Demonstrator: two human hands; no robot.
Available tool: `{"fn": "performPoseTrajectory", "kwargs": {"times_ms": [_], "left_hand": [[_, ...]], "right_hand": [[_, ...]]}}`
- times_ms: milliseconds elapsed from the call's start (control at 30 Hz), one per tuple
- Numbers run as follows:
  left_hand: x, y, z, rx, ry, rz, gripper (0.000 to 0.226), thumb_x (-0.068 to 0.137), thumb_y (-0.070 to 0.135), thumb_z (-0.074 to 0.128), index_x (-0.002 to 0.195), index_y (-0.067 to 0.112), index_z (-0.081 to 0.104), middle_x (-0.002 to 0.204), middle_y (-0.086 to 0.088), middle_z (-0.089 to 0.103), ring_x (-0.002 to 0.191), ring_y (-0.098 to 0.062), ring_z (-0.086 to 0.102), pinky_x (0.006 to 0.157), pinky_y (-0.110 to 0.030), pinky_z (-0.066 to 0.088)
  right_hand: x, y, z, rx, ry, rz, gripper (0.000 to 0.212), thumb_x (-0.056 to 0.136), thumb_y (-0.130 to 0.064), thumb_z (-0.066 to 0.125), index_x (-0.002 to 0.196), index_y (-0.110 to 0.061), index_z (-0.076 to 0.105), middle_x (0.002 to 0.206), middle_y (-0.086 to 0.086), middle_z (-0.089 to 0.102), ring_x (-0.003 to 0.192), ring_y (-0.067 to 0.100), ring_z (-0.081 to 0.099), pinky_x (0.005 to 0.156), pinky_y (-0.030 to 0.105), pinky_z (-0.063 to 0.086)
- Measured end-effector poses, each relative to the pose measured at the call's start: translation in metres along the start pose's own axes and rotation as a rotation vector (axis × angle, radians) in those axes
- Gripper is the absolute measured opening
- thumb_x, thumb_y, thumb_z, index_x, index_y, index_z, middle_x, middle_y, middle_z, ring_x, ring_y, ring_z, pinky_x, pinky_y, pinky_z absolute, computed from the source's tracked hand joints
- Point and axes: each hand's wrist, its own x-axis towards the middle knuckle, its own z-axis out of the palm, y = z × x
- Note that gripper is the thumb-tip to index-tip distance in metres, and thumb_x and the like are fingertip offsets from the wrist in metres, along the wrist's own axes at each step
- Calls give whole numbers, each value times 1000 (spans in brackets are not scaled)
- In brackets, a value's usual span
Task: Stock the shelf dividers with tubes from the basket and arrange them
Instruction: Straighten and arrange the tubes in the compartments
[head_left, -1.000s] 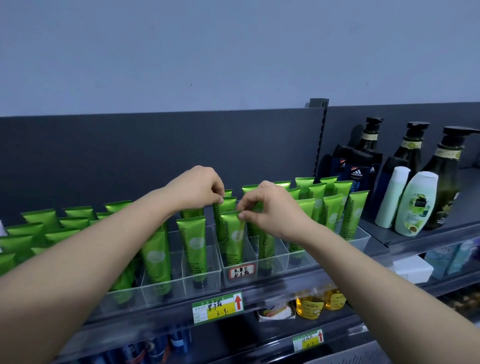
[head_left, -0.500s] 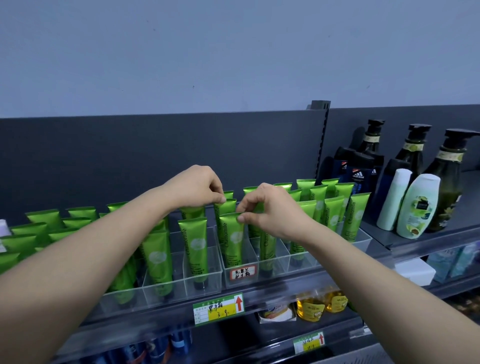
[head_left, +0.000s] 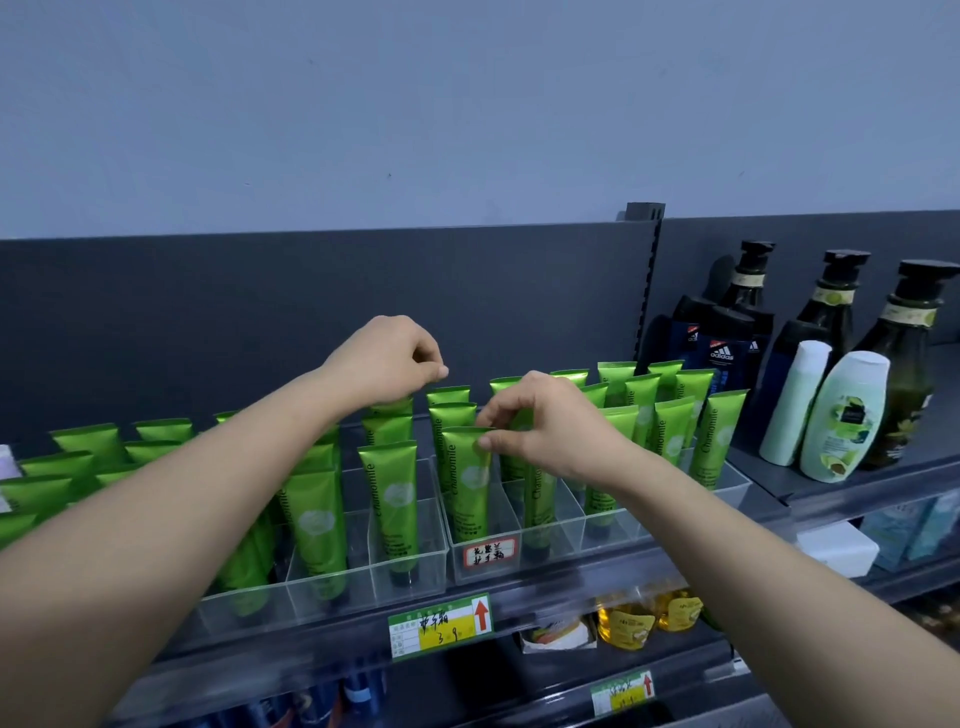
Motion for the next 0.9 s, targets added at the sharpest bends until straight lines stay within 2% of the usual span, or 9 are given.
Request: {"fn": "performPoseTrajectory", "kwargs": {"times_ms": [100, 233, 333, 467, 667, 900], "left_hand": [[3, -3, 3, 17, -5, -3, 11, 89, 29, 63, 89, 24, 73, 90, 10, 67, 88, -12, 61, 81, -33, 52], [6, -6, 4, 25, -71, -7, 14, 88, 30, 64, 98, 26, 73, 95, 11, 67, 93, -10, 60, 85, -30, 49], [7, -6, 4, 22, -105, -17, 12, 87, 28, 66, 95, 25, 74, 92, 11, 69, 90, -9, 61, 82, -28, 49], [8, -7, 4, 29, -131, -17, 6, 83, 25, 72, 87, 24, 76, 84, 11, 71, 83, -9, 63, 76, -28, 51], [10, -7, 9, 39, -93, -19, 7, 80, 20, 73, 74, 25, 73, 73, 9, 67, 77, -14, 63, 71, -31, 52], [11, -6, 15, 56, -47, 24, 7, 83, 19, 68, 78, 22, 72, 73, 11, 64, 78, -14, 61, 70, -28, 49]], "right_hand": [[1, 2, -1, 12, -16, 11, 15, 79, -27, 77, 91, -18, 76, 89, -3, 73, 88, 10, 61, 82, 27, 49], [4, 4, -2, 32, 3, 2, 20, 86, -35, 68, 86, -16, 77, 84, -1, 74, 84, 15, 64, 77, 28, 48], [16, 4, -4, -7, 63, 41, 15, 88, -28, 67, 92, -17, 76, 91, -2, 73, 89, 12, 63, 76, 21, 43], [35, 1, 3, -145, 24, 54, 17, 80, -28, 74, 97, -26, 75, 94, -7, 73, 101, 12, 59, 87, 28, 48], [45, -4, 6, -158, -22, 88, 9, 80, -20, 74, 88, -23, 77, 88, -6, 74, 89, 11, 65, 86, 28, 51], [42, -3, 2, -153, -20, 90, 8, 80, -17, 73, 86, -21, 77, 85, -4, 74, 84, 11, 66, 81, 23, 49]]}}
